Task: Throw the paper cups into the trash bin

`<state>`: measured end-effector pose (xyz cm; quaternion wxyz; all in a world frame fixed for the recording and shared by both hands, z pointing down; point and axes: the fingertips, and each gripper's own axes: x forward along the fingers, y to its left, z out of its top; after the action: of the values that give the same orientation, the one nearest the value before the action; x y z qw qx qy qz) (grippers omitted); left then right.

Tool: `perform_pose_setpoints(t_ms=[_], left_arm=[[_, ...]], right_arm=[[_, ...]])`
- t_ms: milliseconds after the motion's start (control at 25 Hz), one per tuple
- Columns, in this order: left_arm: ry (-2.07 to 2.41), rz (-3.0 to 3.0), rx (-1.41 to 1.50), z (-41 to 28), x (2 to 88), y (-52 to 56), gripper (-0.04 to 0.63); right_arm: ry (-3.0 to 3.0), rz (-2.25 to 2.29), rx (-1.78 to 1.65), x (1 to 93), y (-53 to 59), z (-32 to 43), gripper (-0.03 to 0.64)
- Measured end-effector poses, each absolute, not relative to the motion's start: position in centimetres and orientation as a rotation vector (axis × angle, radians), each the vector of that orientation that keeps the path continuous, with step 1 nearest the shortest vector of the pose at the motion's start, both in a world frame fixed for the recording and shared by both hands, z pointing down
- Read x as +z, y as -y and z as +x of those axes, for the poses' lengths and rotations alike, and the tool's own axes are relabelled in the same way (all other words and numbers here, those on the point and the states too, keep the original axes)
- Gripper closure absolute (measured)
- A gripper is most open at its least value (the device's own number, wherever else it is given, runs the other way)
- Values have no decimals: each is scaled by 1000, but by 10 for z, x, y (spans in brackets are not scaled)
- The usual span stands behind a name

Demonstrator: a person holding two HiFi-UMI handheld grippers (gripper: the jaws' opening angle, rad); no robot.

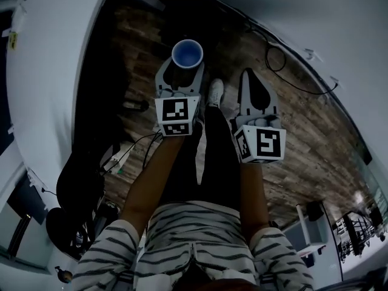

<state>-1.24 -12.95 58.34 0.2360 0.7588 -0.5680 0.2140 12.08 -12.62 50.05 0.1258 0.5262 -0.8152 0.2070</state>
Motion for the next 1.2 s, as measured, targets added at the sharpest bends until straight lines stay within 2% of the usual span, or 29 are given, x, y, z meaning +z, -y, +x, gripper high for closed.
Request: perform_pose_setpoints(t_ms=[1200], left_arm=[[1438, 1971, 736, -15, 747, 155, 310]], right_arm=[[2340, 1457, 712, 578, 113, 108, 607]])
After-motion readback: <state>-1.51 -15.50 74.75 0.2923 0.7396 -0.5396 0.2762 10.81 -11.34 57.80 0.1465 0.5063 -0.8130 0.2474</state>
